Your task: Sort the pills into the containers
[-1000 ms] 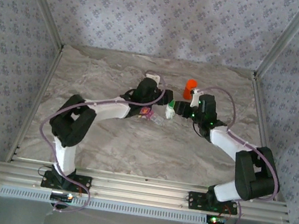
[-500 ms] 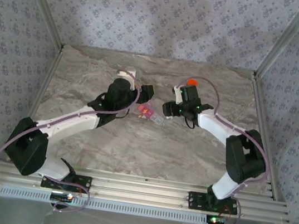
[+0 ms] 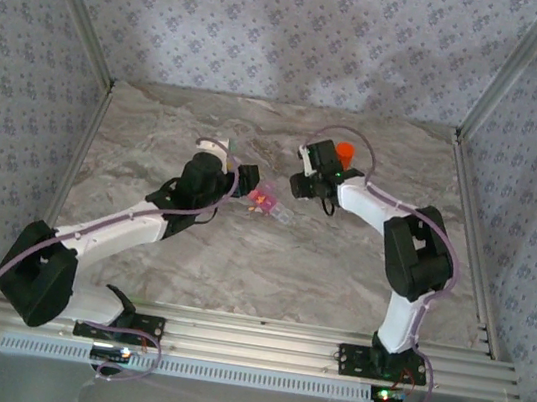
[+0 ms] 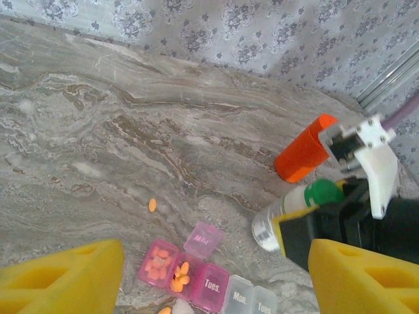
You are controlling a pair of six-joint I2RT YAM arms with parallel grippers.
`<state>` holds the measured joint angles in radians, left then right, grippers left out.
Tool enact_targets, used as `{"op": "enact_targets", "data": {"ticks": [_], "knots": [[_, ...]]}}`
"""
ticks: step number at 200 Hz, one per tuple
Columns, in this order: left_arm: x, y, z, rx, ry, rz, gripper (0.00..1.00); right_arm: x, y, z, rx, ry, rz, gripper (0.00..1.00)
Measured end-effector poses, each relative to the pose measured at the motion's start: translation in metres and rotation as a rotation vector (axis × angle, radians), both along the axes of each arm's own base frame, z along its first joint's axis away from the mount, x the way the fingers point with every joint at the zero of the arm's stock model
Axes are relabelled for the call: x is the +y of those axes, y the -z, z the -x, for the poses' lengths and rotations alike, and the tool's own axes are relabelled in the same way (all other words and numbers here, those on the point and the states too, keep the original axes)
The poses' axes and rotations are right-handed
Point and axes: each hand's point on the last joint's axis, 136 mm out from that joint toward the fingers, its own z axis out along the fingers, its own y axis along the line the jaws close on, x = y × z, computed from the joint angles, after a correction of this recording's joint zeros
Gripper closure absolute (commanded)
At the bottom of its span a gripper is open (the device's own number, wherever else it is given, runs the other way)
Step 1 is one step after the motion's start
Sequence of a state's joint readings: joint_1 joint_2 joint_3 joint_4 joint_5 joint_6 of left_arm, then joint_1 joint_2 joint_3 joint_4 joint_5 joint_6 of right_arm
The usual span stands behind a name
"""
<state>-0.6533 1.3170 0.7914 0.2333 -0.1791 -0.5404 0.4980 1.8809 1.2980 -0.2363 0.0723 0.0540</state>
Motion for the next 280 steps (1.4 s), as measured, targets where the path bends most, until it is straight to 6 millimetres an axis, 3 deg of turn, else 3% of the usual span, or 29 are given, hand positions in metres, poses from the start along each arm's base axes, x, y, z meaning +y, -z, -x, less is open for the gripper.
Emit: {"op": "enact_targets", "data": {"ticks": [23, 61, 86, 125, 143, 166, 195, 206, 230, 280], "knots": [[0.007, 0.008, -0.001, 0.014, -0.014, -0.017, 0.25, 0.005, -0.007, -0.028, -0.046, 0.029, 0.01, 0.46], [0.02, 0.015, -0.006, 0.031, -0.039, -0.03, 0.25, 0.012, 0.0, -0.08, -0.073, 0.074, 0.024, 0.38], [0.028, 0.021, -0.007, 0.046, -0.055, -0.037, 0.25, 0.01, 0.003, -0.096, -0.069, 0.095, 0.022, 0.24], [0.043, 0.033, -0.011, 0.084, -0.073, -0.037, 0.3, 0.01, 0.002, -0.092, -0.04, 0.076, 0.009, 0.25], [0.051, 0.038, -0.015, 0.104, -0.084, -0.026, 0.32, 0.01, -0.005, -0.077, -0.027, 0.06, -0.007, 0.3], [0.059, 0.058, -0.022, 0.168, -0.09, -0.01, 0.41, 0.011, -0.037, -0.051, -0.043, 0.039, -0.045, 0.36], [0.062, 0.104, -0.029, 0.305, -0.077, 0.003, 0.49, 0.024, -0.086, -0.027, -0.097, 0.006, -0.14, 0.59], [0.059, 0.118, -0.03, 0.347, -0.062, 0.004, 0.52, 0.032, -0.094, -0.02, -0.1, -0.014, -0.178, 0.61], [0.044, 0.132, -0.037, 0.402, -0.009, 0.019, 0.58, 0.044, -0.08, -0.012, -0.05, -0.045, -0.22, 0.71], [0.022, 0.139, -0.057, 0.432, 0.054, 0.049, 0.61, 0.055, -0.011, -0.006, 0.118, -0.065, -0.212, 0.77]]}}
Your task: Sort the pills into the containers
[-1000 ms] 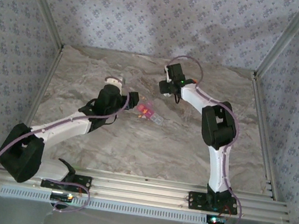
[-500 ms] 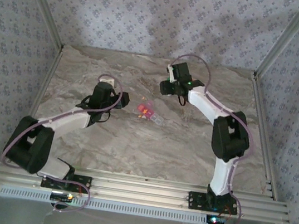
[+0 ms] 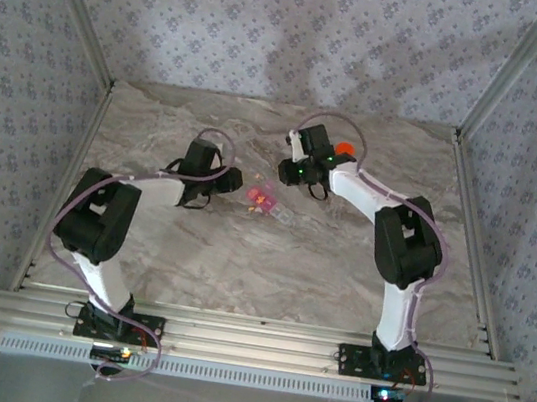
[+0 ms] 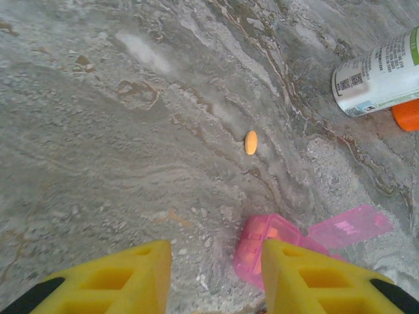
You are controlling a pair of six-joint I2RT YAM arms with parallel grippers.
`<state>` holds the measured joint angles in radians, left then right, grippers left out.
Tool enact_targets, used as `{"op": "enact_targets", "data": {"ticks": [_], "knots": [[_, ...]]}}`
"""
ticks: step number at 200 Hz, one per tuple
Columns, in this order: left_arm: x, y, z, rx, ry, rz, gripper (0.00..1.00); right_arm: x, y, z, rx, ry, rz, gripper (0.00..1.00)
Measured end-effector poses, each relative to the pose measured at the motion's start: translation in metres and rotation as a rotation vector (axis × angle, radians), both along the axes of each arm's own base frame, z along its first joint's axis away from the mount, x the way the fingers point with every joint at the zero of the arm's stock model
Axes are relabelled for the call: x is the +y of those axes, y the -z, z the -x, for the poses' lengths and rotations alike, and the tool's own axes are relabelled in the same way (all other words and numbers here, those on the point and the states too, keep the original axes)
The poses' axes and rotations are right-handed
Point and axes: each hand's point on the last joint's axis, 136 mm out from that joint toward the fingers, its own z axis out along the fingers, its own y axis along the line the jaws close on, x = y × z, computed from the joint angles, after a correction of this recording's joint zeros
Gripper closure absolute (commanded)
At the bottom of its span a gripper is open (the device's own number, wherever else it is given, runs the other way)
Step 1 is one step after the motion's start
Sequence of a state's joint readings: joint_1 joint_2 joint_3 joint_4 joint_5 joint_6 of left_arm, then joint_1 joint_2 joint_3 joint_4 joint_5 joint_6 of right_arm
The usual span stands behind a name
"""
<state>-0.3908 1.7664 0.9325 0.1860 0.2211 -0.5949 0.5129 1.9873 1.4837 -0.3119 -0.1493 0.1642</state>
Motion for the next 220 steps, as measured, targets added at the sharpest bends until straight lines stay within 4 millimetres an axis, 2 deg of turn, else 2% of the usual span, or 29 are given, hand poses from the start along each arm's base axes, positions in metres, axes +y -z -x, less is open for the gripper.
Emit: {"op": "enact_targets", "data": {"ticks": [29, 78, 115, 171, 220], "knots": [[-0.007, 0.01, 0.0, 0.033, 0.031, 0.018, 0.65, 0.004, 0.02, 0.0, 0.054, -0.014, 0.007, 0.8], [-0.015, 0.019, 0.005, 0.066, 0.061, 0.049, 0.69, 0.016, 0.028, -0.002, 0.086, -0.045, -0.023, 0.82], [-0.018, 0.024, 0.006, 0.081, 0.065, 0.066, 0.69, 0.023, 0.027, 0.004, 0.113, -0.073, -0.049, 0.82], [-0.023, 0.019, 0.004, 0.078, 0.065, 0.1, 0.7, 0.037, 0.024, 0.018, 0.148, -0.126, -0.085, 0.82], [-0.023, 0.029, 0.005, 0.101, 0.057, 0.1, 0.71, 0.047, 0.025, 0.03, 0.175, -0.161, -0.09, 0.86]]}}
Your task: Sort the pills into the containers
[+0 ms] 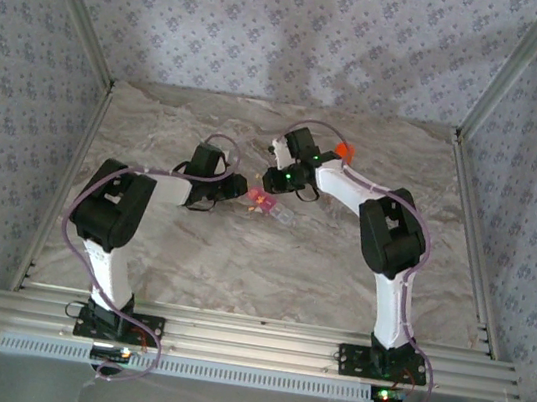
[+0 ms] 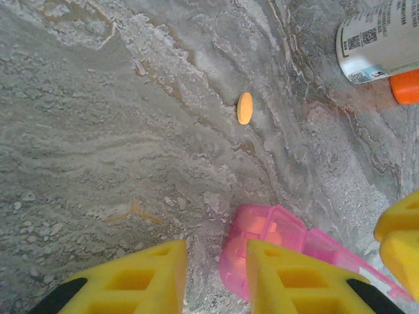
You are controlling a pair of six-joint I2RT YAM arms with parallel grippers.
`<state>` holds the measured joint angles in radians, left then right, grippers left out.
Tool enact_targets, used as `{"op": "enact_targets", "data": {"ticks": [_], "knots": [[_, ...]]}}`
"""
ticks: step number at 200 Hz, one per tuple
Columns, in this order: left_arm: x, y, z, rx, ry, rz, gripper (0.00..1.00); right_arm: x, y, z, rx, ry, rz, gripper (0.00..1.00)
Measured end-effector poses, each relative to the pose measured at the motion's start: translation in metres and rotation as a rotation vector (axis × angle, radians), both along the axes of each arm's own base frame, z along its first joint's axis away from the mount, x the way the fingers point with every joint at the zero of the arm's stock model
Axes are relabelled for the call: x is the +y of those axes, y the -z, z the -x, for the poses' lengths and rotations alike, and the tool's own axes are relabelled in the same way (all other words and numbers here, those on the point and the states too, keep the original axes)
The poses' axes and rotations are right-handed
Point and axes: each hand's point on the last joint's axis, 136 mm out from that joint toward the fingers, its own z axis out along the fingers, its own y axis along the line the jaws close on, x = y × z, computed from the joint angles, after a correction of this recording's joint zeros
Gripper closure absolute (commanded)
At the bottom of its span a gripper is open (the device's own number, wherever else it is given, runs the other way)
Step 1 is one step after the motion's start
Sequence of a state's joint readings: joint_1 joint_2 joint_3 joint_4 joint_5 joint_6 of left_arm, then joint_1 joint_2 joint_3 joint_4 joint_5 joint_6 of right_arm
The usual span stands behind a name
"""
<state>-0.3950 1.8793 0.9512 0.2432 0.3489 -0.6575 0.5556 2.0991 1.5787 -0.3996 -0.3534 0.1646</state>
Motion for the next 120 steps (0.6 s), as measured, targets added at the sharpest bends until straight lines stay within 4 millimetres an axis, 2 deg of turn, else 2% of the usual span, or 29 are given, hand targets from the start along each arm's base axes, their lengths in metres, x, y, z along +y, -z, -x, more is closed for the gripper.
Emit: {"op": "enact_targets", "data": {"ticks": [12, 67, 120], "knots": [[0.0, 0.0, 0.0, 0.002, -0.001, 0.001, 0.71, 0.001, 0.0, 0.002, 0.005, -0.005, 0.004, 0.89], [0.0, 0.0, 0.0, 0.005, -0.005, 0.003, 0.72, 0.009, -0.005, 0.008, 0.001, -0.033, 0.037, 0.93], [0.0, 0.0, 0.0, 0.005, -0.005, 0.003, 0.72, 0.011, 0.016, 0.017, 0.046, -0.048, 0.086, 0.93]]}}
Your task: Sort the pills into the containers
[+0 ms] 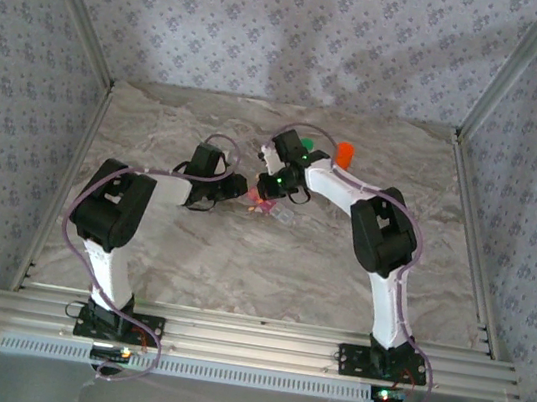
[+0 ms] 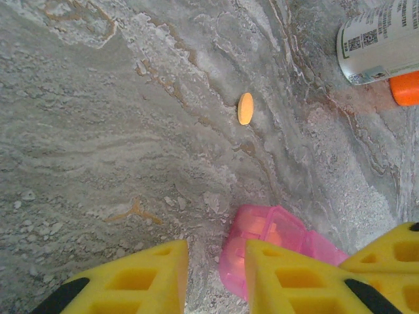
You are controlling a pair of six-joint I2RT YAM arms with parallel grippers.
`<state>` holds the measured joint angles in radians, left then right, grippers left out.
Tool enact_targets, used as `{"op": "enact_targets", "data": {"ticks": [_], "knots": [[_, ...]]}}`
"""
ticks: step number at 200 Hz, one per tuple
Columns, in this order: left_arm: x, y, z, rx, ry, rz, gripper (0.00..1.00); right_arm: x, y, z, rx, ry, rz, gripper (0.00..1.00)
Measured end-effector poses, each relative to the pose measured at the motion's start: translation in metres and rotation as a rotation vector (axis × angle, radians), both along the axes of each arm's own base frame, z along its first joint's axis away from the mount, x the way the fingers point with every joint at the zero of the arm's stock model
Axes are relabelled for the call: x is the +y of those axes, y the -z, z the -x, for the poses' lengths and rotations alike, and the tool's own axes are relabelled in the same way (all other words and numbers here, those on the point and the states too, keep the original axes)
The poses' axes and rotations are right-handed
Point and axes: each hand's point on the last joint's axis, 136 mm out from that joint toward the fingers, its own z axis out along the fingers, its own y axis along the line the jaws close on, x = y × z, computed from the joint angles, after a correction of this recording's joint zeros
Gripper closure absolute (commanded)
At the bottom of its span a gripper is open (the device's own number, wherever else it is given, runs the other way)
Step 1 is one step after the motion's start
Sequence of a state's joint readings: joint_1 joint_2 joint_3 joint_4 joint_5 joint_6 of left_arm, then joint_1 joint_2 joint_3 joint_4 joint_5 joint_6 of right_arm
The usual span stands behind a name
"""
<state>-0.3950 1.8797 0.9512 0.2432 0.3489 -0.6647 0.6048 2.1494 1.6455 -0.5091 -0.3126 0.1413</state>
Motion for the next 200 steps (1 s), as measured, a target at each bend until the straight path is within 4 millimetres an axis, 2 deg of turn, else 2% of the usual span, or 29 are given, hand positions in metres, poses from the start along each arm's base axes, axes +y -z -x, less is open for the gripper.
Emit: {"op": "enact_targets", "data": {"ticks": [26, 139, 159, 164, 184, 200], "knots": [[0.0, 0.0, 0.0, 0.0, 0.0, 0.0, 0.72, -0.001, 0.006, 0.001, 0.012, 0.001, 0.018, 0.93], [0.0, 0.0, 0.0, 0.001, -0.001, 0.001, 0.72, 0.004, -0.002, 0.001, -0.01, -0.005, 0.04, 0.94], [0.0, 0.0, 0.0, 0.002, -0.001, 0.002, 0.72, 0.005, -0.001, 0.002, -0.014, -0.007, 0.049, 0.97], [0.0, 0.0, 0.0, 0.002, -0.001, 0.002, 0.72, 0.005, 0.0, 0.003, -0.013, -0.007, 0.052, 1.0], [0.0, 0.0, 0.0, 0.002, -0.001, 0.002, 0.72, 0.004, 0.011, 0.004, 0.003, -0.006, 0.072, 1.0], [0.0, 0.0, 0.0, 0.002, -0.002, 0.002, 0.72, 0.005, 0.012, 0.002, 0.0, -0.005, 0.072, 1.0]]}}
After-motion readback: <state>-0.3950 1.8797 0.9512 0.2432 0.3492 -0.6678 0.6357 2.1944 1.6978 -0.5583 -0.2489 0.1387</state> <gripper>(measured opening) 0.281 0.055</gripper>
